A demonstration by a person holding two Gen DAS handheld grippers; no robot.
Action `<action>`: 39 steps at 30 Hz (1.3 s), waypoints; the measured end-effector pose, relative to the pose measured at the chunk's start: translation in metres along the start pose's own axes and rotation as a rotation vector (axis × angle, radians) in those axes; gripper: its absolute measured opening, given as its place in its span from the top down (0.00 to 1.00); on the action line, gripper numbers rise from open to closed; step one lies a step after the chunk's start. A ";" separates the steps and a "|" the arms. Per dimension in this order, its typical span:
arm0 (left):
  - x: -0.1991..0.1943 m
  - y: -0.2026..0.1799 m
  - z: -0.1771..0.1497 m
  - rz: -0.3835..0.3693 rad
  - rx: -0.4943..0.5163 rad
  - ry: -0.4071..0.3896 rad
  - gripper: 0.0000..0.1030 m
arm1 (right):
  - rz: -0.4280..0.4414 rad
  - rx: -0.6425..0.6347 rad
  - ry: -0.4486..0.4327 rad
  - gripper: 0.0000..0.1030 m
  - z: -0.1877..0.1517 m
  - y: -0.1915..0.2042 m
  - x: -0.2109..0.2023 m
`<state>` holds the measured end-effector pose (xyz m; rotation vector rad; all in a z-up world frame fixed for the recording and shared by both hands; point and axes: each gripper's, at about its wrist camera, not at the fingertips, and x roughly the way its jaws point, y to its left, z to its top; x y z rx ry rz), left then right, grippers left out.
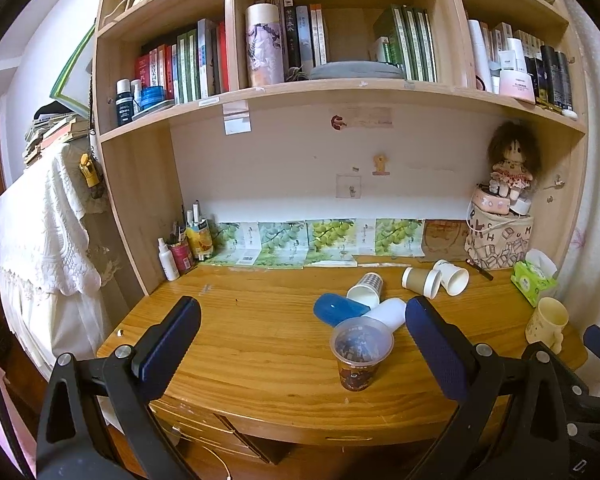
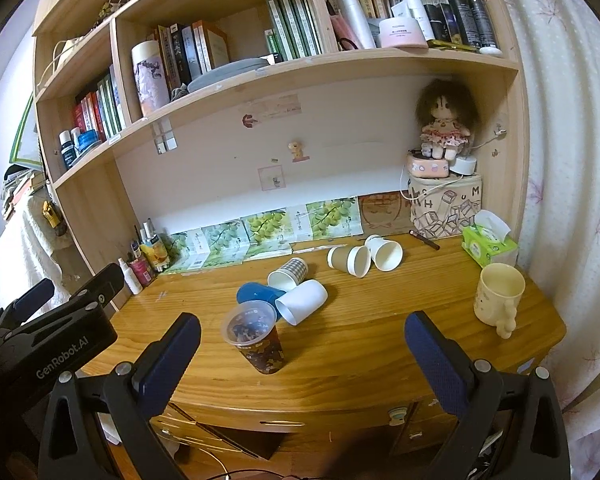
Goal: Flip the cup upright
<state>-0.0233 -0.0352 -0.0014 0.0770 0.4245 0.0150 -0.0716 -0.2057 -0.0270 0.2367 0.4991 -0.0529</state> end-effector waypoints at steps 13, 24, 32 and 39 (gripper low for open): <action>0.002 -0.003 0.000 -0.007 0.004 0.010 0.01 | 0.000 0.002 0.007 0.01 -0.001 -0.001 0.001; 0.006 -0.007 0.000 -0.023 0.022 0.015 0.01 | -0.012 0.021 0.011 0.01 -0.001 -0.003 0.003; 0.010 -0.005 0.001 -0.023 0.015 0.015 0.01 | -0.010 0.017 0.018 0.01 -0.001 -0.002 0.006; 0.012 -0.004 0.002 -0.023 0.011 0.017 0.01 | -0.008 0.010 0.028 0.01 0.001 0.001 0.011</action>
